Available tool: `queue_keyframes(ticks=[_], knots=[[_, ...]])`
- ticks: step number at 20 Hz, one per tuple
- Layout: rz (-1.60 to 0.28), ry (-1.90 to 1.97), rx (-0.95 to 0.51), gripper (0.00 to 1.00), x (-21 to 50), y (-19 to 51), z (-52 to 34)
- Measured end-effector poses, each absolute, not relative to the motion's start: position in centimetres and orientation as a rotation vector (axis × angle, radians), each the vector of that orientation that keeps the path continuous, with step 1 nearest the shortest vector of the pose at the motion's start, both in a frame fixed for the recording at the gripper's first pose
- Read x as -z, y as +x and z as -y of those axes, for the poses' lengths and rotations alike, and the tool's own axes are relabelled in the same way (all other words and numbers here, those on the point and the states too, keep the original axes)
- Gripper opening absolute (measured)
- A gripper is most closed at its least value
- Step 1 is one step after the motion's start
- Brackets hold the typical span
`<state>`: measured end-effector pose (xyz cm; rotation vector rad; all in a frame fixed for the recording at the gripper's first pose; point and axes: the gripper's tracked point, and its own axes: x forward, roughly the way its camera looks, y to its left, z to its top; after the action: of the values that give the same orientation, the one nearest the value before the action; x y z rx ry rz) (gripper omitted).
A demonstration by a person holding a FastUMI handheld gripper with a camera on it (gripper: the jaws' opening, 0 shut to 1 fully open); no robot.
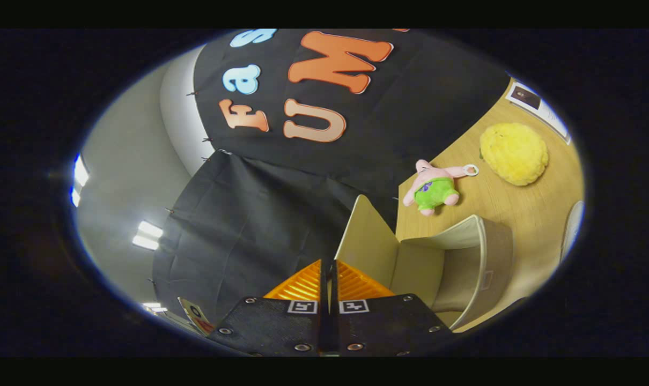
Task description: Open the storage box then place both shoes into the box .Put the left shoe in first, then the right shoe, with the right side of both shoes facing outward in a uniform manner.
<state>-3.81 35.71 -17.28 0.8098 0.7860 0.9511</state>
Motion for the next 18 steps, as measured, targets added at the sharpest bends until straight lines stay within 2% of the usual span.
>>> queue_keyframes(ticks=[13,18], knots=[[-0.806,0.610,-0.942,0.02,18.1,-6.8,-44.6],[-0.812,0.568,-0.924,0.64,18.7,-7.1,-43.9]])
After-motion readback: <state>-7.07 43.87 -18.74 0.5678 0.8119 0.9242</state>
